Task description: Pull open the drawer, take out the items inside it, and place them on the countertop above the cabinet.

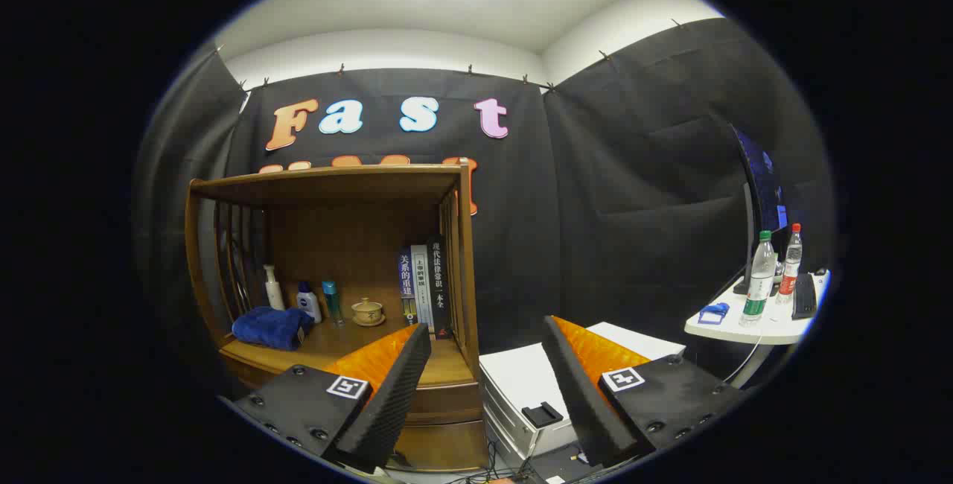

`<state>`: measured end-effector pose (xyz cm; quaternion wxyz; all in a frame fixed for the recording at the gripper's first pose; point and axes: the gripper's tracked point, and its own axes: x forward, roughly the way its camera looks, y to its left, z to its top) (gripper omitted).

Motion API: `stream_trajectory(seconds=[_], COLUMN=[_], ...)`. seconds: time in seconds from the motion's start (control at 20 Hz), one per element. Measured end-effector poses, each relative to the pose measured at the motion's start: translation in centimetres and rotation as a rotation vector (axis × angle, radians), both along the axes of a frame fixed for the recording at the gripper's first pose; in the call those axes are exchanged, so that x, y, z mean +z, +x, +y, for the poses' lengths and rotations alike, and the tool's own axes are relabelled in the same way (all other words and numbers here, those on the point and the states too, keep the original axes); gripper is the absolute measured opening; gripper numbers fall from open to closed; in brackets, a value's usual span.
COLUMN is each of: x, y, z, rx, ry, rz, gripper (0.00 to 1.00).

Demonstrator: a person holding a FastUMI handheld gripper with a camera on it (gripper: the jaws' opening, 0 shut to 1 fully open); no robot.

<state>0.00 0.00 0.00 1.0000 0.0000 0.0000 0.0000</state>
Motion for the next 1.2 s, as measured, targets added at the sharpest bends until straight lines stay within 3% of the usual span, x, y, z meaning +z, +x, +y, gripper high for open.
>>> stream_trajectory(seconds=[0.65, 1.2], x=[2.7, 0.2], y=[1.2, 1.0], z=[8.7, 17.8], rx=[-0.051, 0.027], ry=[0.056, 0.041], rz=[-0.059, -0.046], gripper=[0.98, 0.98])
